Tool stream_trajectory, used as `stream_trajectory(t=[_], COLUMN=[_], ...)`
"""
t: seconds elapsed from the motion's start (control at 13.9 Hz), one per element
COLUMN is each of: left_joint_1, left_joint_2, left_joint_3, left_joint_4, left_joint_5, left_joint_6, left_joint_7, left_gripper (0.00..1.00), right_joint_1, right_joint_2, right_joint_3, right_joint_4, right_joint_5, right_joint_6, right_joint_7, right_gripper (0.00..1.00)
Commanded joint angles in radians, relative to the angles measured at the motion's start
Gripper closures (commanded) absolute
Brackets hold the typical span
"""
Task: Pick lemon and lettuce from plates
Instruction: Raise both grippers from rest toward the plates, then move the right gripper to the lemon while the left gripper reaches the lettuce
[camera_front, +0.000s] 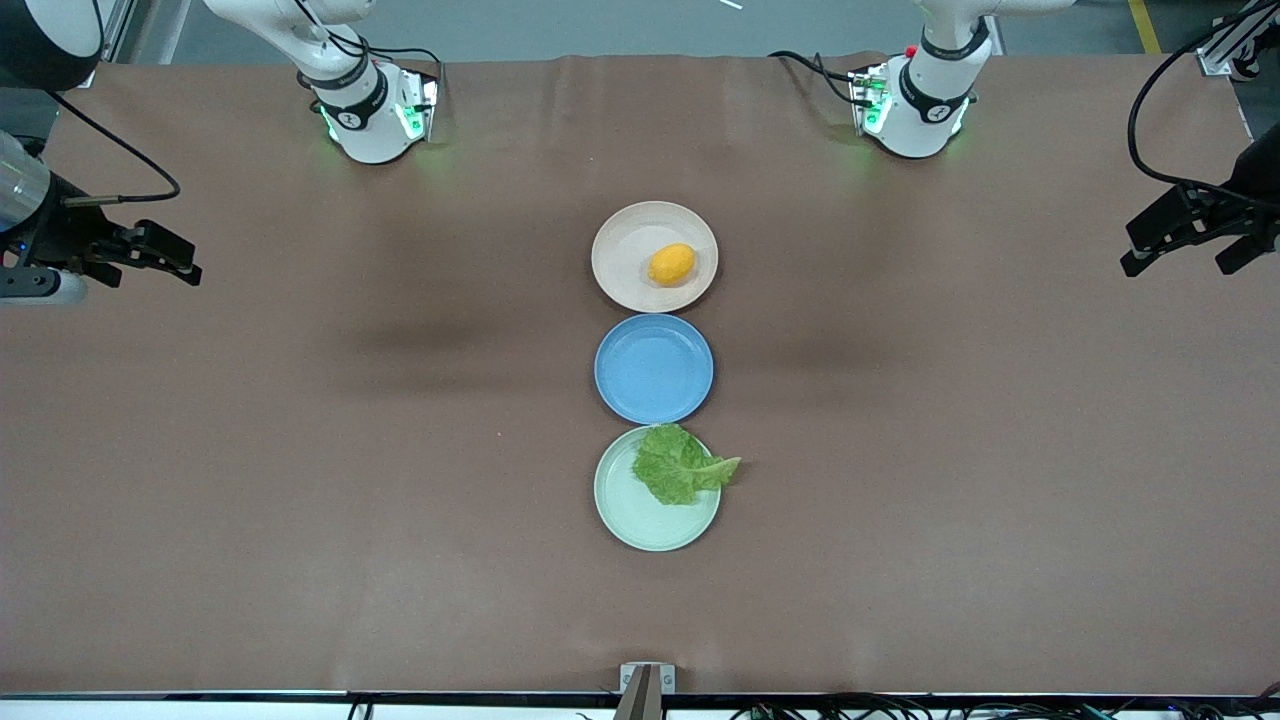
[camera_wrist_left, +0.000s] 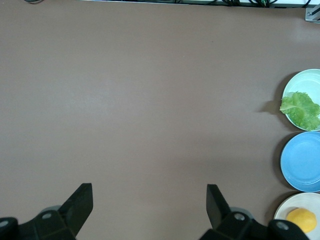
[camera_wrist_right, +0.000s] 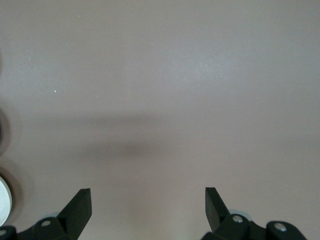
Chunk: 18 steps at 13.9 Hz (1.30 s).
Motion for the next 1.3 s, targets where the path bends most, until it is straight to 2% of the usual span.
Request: stream_trajectory(t=[0.0, 0.29, 0.51, 0.72, 0.87, 1.01, 1.15, 1.23], left_joint_1=[-0.001, -0.007, -0.019, -0.035, -0.047, -0.099, -0.18, -0.223], left_joint_2=[-0.006, -0.005, 0.015, 0.107, 0.19, 0.294, 0.381, 0.435], left_joint_3=[0.0, -0.001, -0.004, -0.072, -0.154, -0.216, -0.219, -0.219], left_joint_4=[0.005, 0.005, -0.001, 0.005, 0.005, 0.005, 0.005, 0.007], left_joint_5=[-0.01, -0.01, -0.011, -0.016, -0.016, -0.007, -0.002, 0.003], left_joint_6=[-0.015, -0.015, -0.015, 0.002, 0.049, 0.149, 0.264, 0.316], left_joint_7=[0.004, -0.007, -0.007, -0.032, -0.117, -0.3, -0.467, -0.54], left_gripper=[0.0, 0.0, 0.0, 0.0, 0.0, 0.0, 0.0, 0.0], right_joint_1=[0.004, 0.007, 0.01, 0.006, 0.01, 0.026, 0.076, 0.113], right_joint_2=[-0.034, -0.028, 0.05, 0.159, 0.245, 0.239, 0.225, 0.218], right_joint_3=[-0.004, -0.003, -0.003, -0.003, -0.001, 0.005, 0.005, 0.005], right_joint_4=[-0.033, -0.004, 0.039, 0.068, 0.105, 0.087, 0.061, 0.048], right_joint_5=[0.003, 0.001, -0.01, -0.005, -0.014, 0.005, 0.076, 0.082], right_joint_6=[0.007, -0.004, 0.005, 0.065, 0.061, 0.053, 0.051, 0.053], right_joint_7=[0.006, 0.01, 0.014, -0.002, -0.006, 0.044, 0.212, 0.298], right_gripper=[0.0, 0.0, 0.0, 0.0, 0.0, 0.0, 0.0, 0.0])
